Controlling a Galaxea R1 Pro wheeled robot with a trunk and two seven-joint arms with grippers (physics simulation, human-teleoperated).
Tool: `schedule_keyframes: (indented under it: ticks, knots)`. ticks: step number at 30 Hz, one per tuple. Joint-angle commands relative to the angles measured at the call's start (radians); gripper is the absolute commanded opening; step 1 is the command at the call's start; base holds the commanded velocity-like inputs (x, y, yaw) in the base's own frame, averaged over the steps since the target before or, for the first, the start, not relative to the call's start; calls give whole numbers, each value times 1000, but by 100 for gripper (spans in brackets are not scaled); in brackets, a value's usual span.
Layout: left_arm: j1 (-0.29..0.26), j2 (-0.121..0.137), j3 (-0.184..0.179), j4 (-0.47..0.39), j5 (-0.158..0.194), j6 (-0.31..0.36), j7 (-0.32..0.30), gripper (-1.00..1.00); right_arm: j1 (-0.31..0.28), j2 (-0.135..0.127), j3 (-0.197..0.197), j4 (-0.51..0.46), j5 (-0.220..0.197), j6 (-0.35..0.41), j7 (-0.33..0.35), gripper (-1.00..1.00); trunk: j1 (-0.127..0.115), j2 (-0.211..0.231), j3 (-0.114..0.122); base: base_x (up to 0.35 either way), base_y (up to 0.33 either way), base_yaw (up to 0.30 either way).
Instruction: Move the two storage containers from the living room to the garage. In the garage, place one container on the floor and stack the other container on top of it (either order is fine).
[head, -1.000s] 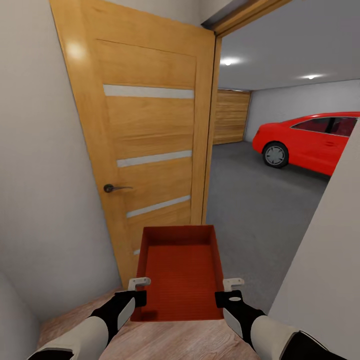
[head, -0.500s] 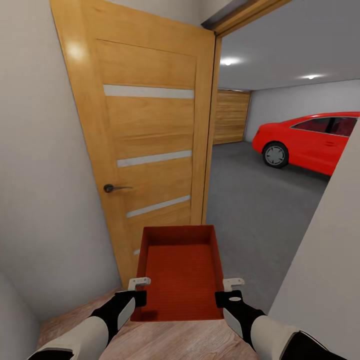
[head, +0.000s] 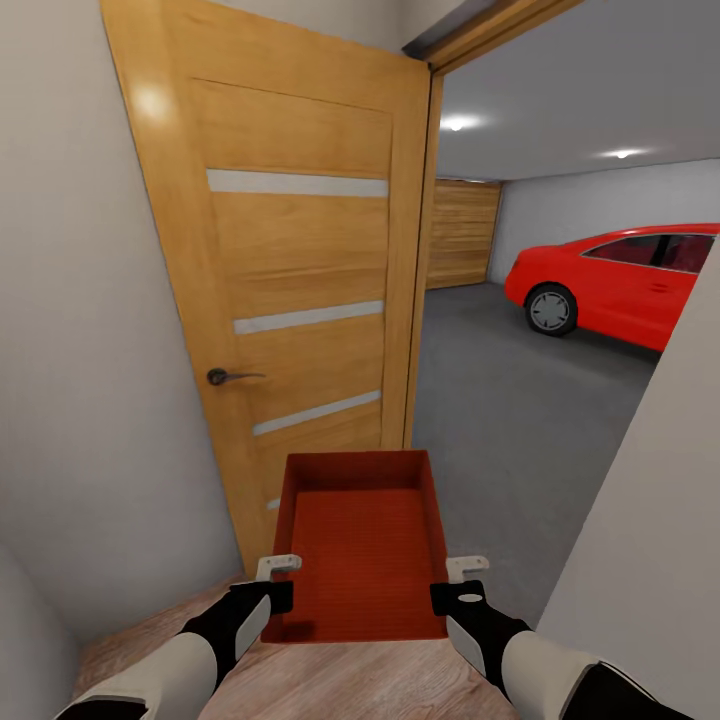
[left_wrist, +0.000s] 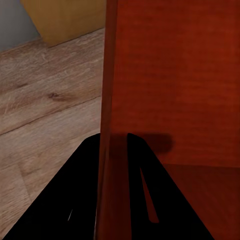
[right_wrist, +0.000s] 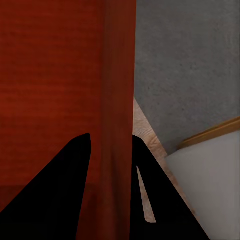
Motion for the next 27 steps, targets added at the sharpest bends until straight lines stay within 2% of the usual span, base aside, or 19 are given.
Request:
schedule_keyframes:
  ticks: [1, 7, 27]
  knots:
    - [-1, 3, -3, -5, -8, 7, 12, -100, -1, -1, 2, 9, -16, 0, -7, -100, 1, -2, -2, 0, 0, 0]
    - [-1, 3, -3, -5, -8, 7, 12, -100, -1, 0, 1, 9, -16, 1, -7, -100, 1, -2, -2, 0, 0, -120]
    - [-1, 3, -3, -7, -8, 7, 13, -100, -1, 1, 1, 9, -16, 1, -7, -100, 1, -2, -2, 7, 5, -251]
